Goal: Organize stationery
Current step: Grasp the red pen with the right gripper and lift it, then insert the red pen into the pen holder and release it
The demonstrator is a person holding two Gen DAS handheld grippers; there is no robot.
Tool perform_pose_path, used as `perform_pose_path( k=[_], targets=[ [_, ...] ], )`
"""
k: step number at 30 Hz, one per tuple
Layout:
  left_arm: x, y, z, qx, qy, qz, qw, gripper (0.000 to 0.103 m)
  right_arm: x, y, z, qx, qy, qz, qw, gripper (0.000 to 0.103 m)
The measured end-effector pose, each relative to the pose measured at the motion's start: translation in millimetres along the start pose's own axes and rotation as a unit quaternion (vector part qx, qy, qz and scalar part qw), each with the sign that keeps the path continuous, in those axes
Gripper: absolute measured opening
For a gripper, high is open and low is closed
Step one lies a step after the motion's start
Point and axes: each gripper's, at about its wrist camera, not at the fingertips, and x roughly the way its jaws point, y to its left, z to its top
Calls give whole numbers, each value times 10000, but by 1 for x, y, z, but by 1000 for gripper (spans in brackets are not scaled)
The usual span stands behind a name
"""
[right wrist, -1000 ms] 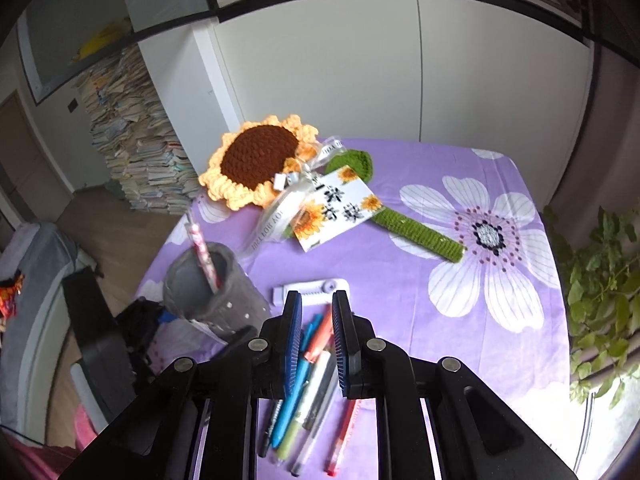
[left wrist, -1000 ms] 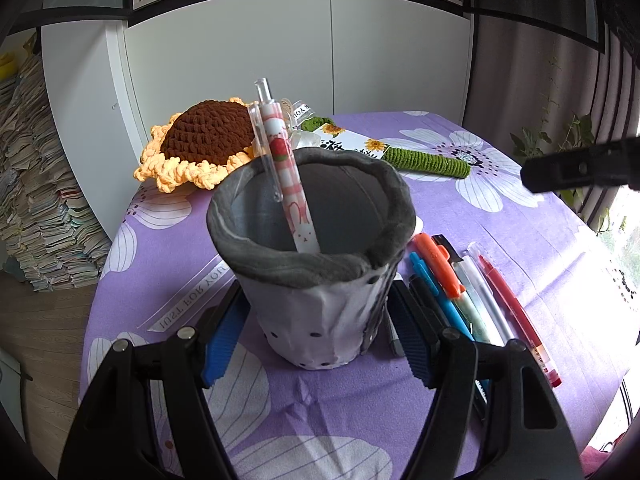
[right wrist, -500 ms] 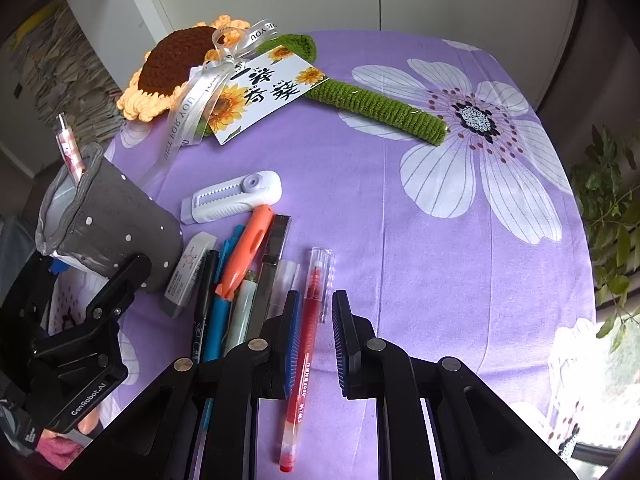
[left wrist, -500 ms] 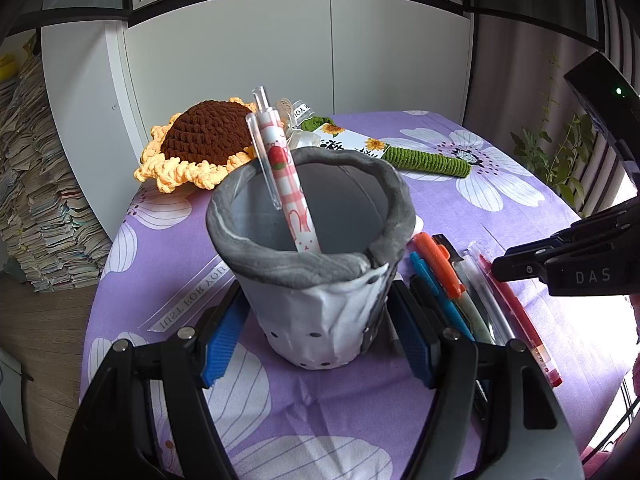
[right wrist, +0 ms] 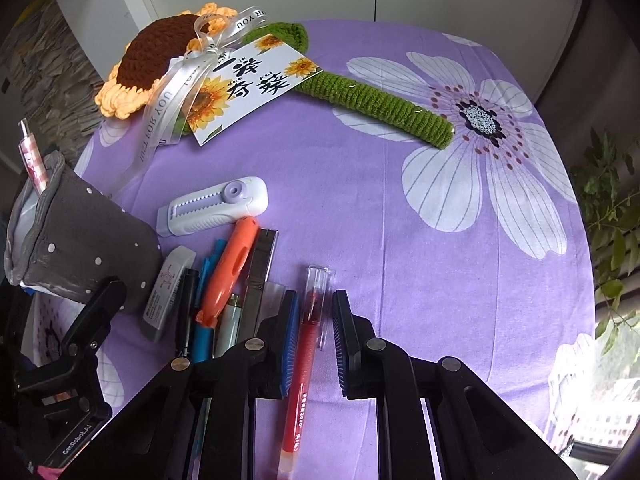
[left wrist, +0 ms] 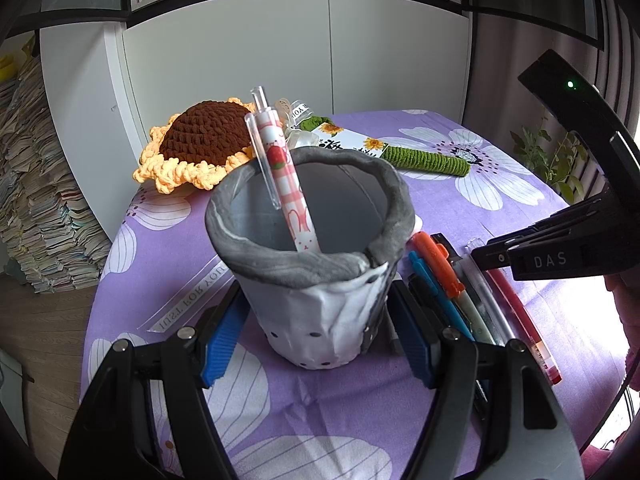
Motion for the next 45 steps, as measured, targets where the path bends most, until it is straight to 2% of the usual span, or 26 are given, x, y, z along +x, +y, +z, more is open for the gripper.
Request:
perform_pose_path(
  k=[5,10,15,20,25,30,34,37,45],
  targets=[
    [0,0,0,1,0,1,10000,70,2,6,3,-147,-46,-196,9997,15],
    [0,0,0,0,0,1,10000,70,-3,4,1,10,-108,68,9999,15],
    [0,0,0,2,1,2,10000,70,-39,-4,2,186,-588,259,9978,15],
    [0,-1,0,2,1,2,10000,70,-89,4,0,20,-1270,461,9908,15],
    [0,-1,0,3,2,2,10000,70,-137,25,0,-270,-1973,794,9768,15],
    [0,0,0,5,2,4,10000,70,-187,47,3,-617,-2823,1026,9518,15],
    [0,-1,0,4,2,4,10000,70,-202,68,9,-887,-3256,1239,9331,15],
    [0,-1,0,5,3,3,10000,70,-195,79,20,-960,-3295,1383,9290,15],
    [0,-2,1,21,4,0,10000,70,-144,87,38,-910,-2728,1401,9475,15]
  ],
)
